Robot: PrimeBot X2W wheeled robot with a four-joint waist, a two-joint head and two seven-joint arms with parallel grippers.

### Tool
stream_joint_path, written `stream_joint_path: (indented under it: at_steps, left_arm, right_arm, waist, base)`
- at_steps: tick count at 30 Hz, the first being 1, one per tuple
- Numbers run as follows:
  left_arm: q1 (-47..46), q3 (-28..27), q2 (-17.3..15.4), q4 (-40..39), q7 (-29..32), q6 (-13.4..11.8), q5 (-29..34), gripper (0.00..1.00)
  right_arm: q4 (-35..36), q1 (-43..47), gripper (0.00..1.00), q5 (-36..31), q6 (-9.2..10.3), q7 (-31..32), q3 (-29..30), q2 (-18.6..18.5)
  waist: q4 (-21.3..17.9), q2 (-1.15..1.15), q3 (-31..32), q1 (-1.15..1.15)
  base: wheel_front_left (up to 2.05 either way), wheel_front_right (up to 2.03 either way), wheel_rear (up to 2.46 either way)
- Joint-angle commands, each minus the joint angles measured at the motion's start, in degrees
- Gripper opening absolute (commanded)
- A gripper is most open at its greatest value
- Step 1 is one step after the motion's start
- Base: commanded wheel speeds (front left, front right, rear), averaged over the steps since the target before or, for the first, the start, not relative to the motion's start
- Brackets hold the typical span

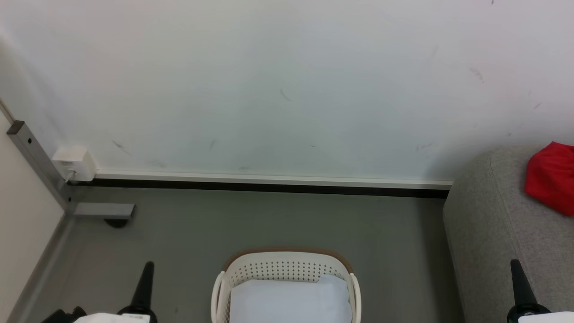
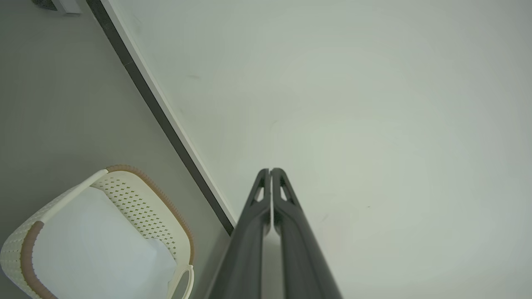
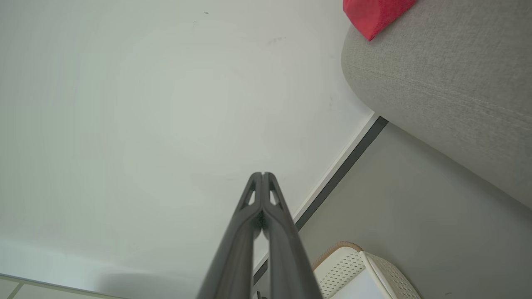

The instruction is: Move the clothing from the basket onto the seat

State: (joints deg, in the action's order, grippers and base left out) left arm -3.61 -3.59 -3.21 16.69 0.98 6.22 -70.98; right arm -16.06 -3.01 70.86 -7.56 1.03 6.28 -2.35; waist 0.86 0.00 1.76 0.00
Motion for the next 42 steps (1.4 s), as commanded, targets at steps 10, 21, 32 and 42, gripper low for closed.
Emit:
stream_joint_path:
  at_steps: [10, 21, 32, 42]
  left_arm:
    - [-1.53, -1.02, -0.03, -1.15, 1.58, 0.58, -5.99, 0.0]
    - [-1.97, -1.71, 0.08, -1.7, 3.02, 0.87, -11.28, 0.0]
    - [-2.37, -2.39, 0.16, -2.16, 4.15, 1.1, -15.77, 0.0]
    - [-2.72, -2.83, 0.24, -2.51, 5.11, 1.36, -19.33, 0.0]
  right_arm:
    - [1.02, -1.74, 0.0, 5.86, 0.1, 1.45, 0.26, -0.68]
    - [1.39, -2.26, 0.0, 11.05, 0.11, 2.92, 0.3, -0.71]
    - [1.79, -2.87, 0.0, 15.67, 0.12, 4.11, 0.32, -0.73]
    - [2.06, -3.23, 0.0, 19.28, 0.13, 5.11, 0.35, -0.75]
  waist:
    - [-0.18, 0.0, -0.41, 0.0]
    - [-0.38, 0.0, -0.85, 0.0]
    - [-0.57, 0.0, -1.3, 0.0]
    - [-0.73, 0.0, -1.66, 0.0]
  base:
    - [0.0, 0.0, 0.0]
    - [0.0, 0.0, 0.0]
    - [0.0, 0.0, 0.0]
    - [0.0, 0.0, 0.0]
